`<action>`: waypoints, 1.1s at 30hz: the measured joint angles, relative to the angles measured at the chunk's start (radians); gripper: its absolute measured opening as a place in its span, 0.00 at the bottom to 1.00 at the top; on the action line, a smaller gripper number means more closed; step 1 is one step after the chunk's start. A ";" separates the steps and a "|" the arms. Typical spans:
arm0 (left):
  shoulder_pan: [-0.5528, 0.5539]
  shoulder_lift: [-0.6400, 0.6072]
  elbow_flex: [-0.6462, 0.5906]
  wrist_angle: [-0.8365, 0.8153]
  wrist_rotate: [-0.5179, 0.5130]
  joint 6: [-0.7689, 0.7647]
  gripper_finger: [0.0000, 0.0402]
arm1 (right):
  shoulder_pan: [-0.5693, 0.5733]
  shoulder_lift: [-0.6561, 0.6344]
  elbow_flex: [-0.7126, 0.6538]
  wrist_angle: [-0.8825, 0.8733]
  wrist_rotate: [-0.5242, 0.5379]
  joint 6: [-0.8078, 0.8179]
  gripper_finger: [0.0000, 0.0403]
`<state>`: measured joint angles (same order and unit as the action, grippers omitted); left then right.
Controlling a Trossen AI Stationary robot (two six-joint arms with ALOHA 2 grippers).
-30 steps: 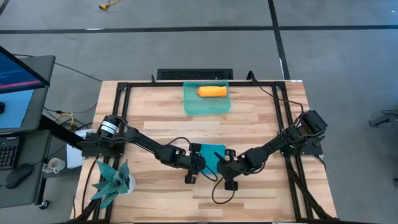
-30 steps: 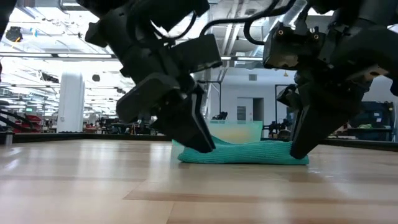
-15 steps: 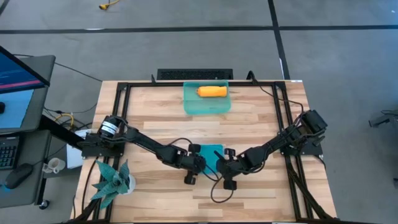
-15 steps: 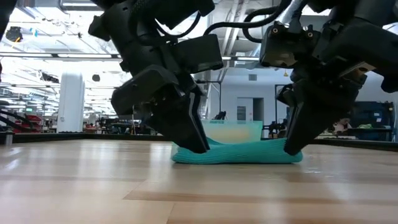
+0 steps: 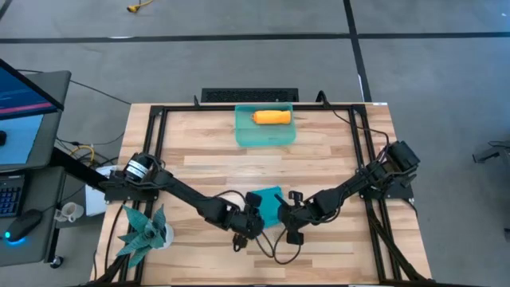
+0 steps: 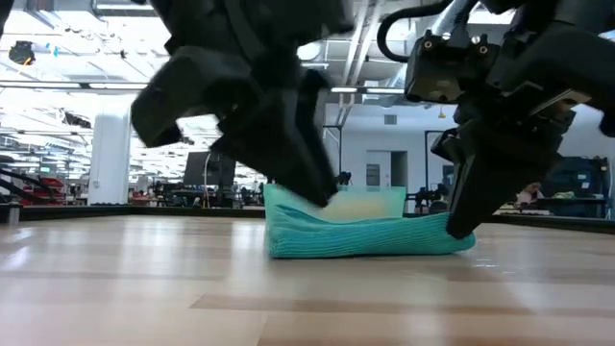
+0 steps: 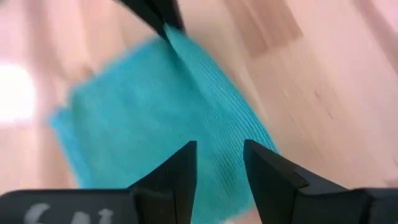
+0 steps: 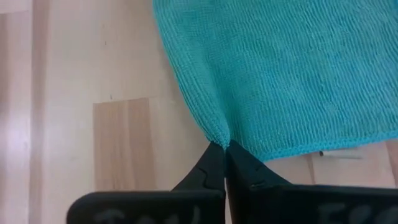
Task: Roll microfiber towels into tight, uniform cylinder then place into a basket
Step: Roll the blue microfiber cloth on the table
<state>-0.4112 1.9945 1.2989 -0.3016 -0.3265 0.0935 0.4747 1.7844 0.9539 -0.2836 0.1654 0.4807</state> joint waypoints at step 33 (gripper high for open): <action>0.046 0.102 -0.038 0.289 0.014 0.078 0.31 | 0.000 -0.031 -0.001 -0.010 0.077 0.079 0.03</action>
<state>-0.3656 2.0964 1.2613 -0.0124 -0.3122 0.1720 0.4747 1.7538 0.9525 -0.2934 0.2421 0.5599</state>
